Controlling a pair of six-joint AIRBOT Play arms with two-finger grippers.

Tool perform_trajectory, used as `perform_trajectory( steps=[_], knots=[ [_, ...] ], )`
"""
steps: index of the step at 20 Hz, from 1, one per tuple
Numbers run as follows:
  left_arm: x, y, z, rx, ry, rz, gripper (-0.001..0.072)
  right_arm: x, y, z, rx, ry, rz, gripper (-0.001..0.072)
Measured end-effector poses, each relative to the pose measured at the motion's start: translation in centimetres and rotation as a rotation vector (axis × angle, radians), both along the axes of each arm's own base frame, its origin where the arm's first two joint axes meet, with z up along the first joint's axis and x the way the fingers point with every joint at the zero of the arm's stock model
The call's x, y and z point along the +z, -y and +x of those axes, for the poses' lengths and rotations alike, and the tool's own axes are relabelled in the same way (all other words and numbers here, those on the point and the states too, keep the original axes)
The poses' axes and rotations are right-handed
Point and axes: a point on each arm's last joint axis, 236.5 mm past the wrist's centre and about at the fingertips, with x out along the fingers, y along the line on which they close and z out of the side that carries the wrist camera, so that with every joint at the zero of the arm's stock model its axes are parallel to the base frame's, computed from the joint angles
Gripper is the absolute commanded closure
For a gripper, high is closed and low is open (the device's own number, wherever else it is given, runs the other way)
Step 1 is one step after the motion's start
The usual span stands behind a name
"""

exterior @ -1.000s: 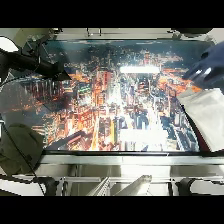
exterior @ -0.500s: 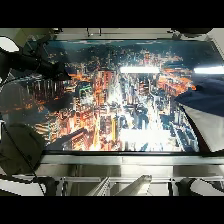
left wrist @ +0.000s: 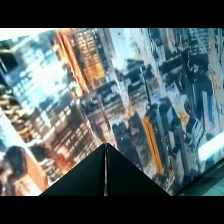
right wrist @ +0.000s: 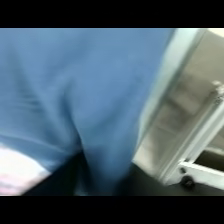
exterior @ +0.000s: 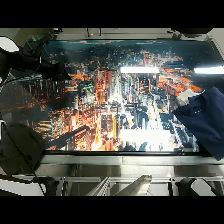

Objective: Fold the shirts.

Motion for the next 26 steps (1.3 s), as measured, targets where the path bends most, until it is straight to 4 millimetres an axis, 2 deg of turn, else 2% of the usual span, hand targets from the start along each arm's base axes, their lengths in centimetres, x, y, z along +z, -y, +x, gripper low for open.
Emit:
perform_trajectory(
  steps=[4,7,10,14,15,17,18,22,24,26],
  knots=[
    [0.0,0.0,0.0,-0.007,0.006,0.002,0.0707,-0.9,1.3,0.4,0.03,0.031,-0.054,0.0013],
    [0.0,0.0,0.2,-0.006,0.013,0.002,0.0707,-0.1,1.3,0.2,0.104,0.035,-0.062,0.0013],
    [0.1,0.0,0.2,-0.007,0.016,0.002,0.0706,1.5,0.6,-0.3,0.152,0.03,-0.051,0.0013],
    [1.2,0.1,0.1,-0.007,0.04,-0.002,0.0706,4.2,-1.8,-0.7,0.215,0.085,-0.043,0.0018],
    [1.8,0.1,0.0,-0.006,0.055,-0.003,0.0707,5.0,-2.7,-0.2,0.233,0.128,-0.041,0.0078],
    [3.5,0.2,-0.4,-0.006,0.089,-0.002,0.0707,6.8,-4.8,1.5,0.295,0.245,-0.032,0.0532],
    [4.4,0.2,-0.7,-0.004,0.104,-0.002,0.0706,7.7,-6.2,2.7,0.341,0.31,-0.024,0.0642],
    [7.9,1.5,-2.9,-0.002,0.15,-0.011,0.0706,11.7,-12.9,8.5,0.584,0.601,0.003,0.0696],
    [8.1,2.9,-5.4,-0.024,0.134,-0.017,0.0707,13.3,-17.5,10.8,0.732,0.724,0.024,0.0696],
    [7.2,4.7,-8.8,-0.053,0.096,-0.024,0.0706,13.7,-22.6,12.0,0.881,0.81,0.057,0.0697]
  ],
)
